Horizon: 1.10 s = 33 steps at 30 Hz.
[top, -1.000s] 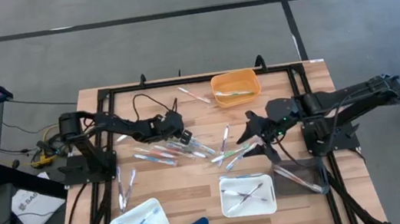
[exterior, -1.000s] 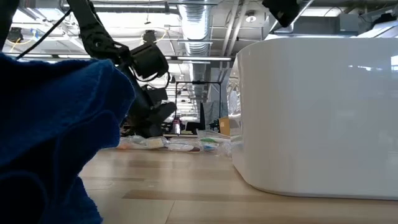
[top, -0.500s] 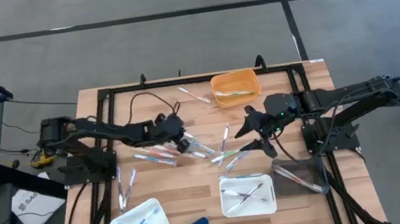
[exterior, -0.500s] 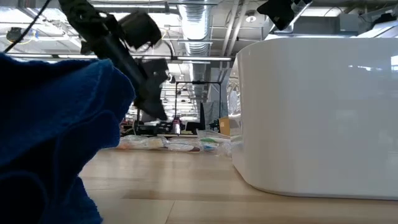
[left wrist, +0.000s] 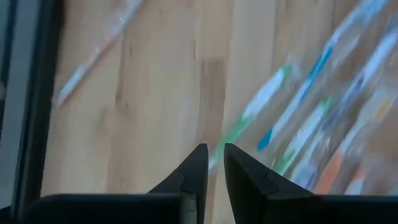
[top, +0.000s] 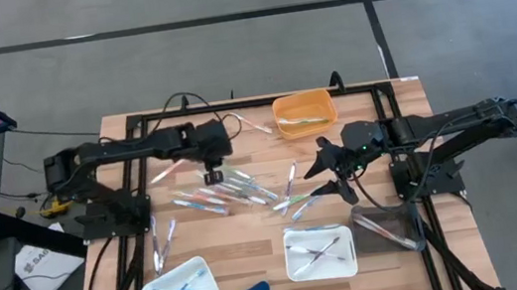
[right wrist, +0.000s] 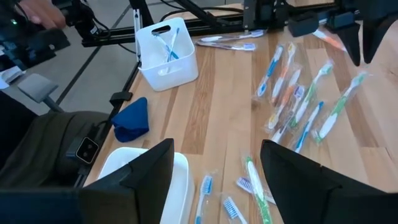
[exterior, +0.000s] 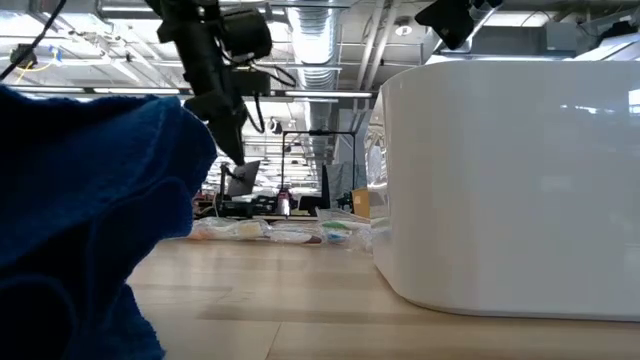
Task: Pick & Place Toothbrushes
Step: Put the green toothbrush into the yellow bin
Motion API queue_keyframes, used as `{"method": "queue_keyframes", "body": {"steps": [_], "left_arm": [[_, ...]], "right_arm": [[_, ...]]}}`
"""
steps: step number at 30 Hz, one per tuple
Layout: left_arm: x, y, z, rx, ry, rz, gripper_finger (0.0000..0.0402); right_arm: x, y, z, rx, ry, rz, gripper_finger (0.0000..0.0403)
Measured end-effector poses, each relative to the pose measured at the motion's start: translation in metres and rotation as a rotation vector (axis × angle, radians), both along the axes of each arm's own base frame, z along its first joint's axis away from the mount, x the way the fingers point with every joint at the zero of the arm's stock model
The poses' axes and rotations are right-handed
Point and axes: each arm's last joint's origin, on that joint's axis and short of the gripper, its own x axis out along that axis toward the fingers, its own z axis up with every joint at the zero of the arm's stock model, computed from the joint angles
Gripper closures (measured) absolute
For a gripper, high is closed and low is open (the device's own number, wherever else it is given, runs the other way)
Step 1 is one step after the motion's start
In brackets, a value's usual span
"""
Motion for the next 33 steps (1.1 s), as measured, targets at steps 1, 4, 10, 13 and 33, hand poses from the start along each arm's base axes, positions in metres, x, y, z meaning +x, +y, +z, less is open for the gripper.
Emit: {"method": "queue_keyframes", "body": {"steps": [1, 4, 10, 13, 33], "left_arm": [[0.002, 0.001, -0.001, -0.001, 0.035, -0.016, 0.0355], [0.008, 0.004, -0.009, -0.010, 0.124, -0.059, 0.0355], [0.019, -0.002, -0.045, -0.039, 0.301, -0.150, 0.0355], [0.024, -0.007, -0.058, -0.015, 0.358, -0.162, 0.0355], [0.043, -0.011, -0.056, 0.100, 0.214, -0.169, 0.0184]], "right_arm": [[0.000, 0.000, 0.000, 0.000, 0.004, 0.000, 0.0168], [-0.001, 0.000, -0.002, -0.002, 0.022, 0.001, 0.0168], [-0.002, 0.001, -0.004, -0.003, 0.046, 0.006, 0.0168], [-0.003, 0.001, -0.004, -0.003, 0.052, 0.006, 0.0168], [-0.003, 0.001, -0.005, 0.012, 0.068, -0.004, 0.0168]]}}
